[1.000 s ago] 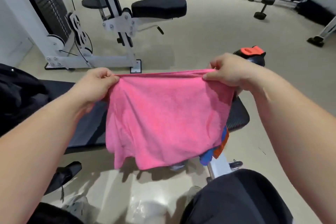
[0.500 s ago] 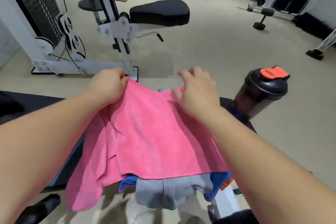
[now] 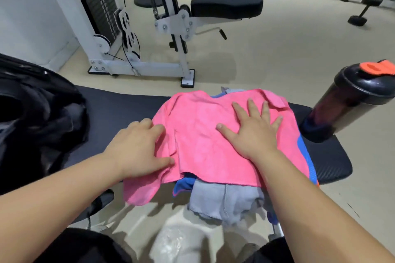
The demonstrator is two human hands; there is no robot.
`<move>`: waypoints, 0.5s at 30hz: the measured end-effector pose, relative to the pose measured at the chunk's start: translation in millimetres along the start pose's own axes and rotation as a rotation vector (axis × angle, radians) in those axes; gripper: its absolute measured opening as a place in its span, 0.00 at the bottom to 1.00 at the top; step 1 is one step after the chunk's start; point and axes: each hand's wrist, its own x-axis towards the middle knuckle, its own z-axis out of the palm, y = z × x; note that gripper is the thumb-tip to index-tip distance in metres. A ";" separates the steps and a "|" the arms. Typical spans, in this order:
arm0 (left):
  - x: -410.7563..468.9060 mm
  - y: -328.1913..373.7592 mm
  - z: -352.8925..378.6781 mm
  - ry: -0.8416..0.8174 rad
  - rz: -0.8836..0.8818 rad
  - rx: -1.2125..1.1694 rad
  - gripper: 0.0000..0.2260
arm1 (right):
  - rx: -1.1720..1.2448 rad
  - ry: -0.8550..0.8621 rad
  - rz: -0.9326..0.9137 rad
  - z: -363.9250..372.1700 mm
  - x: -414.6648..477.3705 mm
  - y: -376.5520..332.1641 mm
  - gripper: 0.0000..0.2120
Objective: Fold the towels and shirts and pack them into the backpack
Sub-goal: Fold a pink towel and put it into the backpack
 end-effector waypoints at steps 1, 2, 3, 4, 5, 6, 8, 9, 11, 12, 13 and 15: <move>-6.8 -3.1 5.0 -0.029 -0.008 0.018 0.37 | 0.007 0.003 0.014 -0.6 -0.2 -0.4 0.45; -12.2 -6.2 10.0 -0.043 -0.013 0.028 0.37 | 0.011 -0.005 0.025 -2.1 -0.5 -1.3 0.46; -15.9 -8.5 14.6 -0.039 -0.011 0.028 0.36 | 0.014 -0.015 0.030 -4.3 -0.4 -1.9 0.47; -18.2 -10.3 18.7 -0.026 -0.012 0.021 0.35 | 0.016 -0.022 0.030 -7.5 0.5 -1.9 0.47; -19.0 -11.9 22.1 -0.001 -0.013 0.011 0.35 | 0.021 -0.024 0.030 -11.5 2.7 -0.8 0.48; -18.6 -12.9 23.9 0.028 -0.014 -0.001 0.33 | 0.029 -0.020 0.033 -16.5 6.4 2.5 0.47; -15.0 -14.2 26.2 0.091 -0.013 -0.027 0.26 | 0.037 -0.019 0.061 -27.5 17.6 15.2 0.46; -12.5 -14.4 27.2 0.127 -0.008 -0.042 0.21 | 0.020 -0.034 0.091 -33.8 23.3 22.7 0.46; -9.3 -15.2 27.2 0.217 0.003 -0.088 0.11 | -0.056 -0.076 0.175 -44.9 31.7 35.1 0.46; -8.8 -16.1 26.0 0.260 0.001 -0.133 0.07 | -0.091 -0.086 0.202 -48.6 33.5 36.6 0.46; -8.4 -17.7 24.5 0.293 -0.008 -0.191 0.06 | -0.105 -0.090 0.206 -50.5 33.2 33.6 0.45; -7.8 -21.6 21.0 0.354 -0.035 -0.312 0.09 | -0.071 -0.109 0.142 -49.5 26.2 15.1 0.41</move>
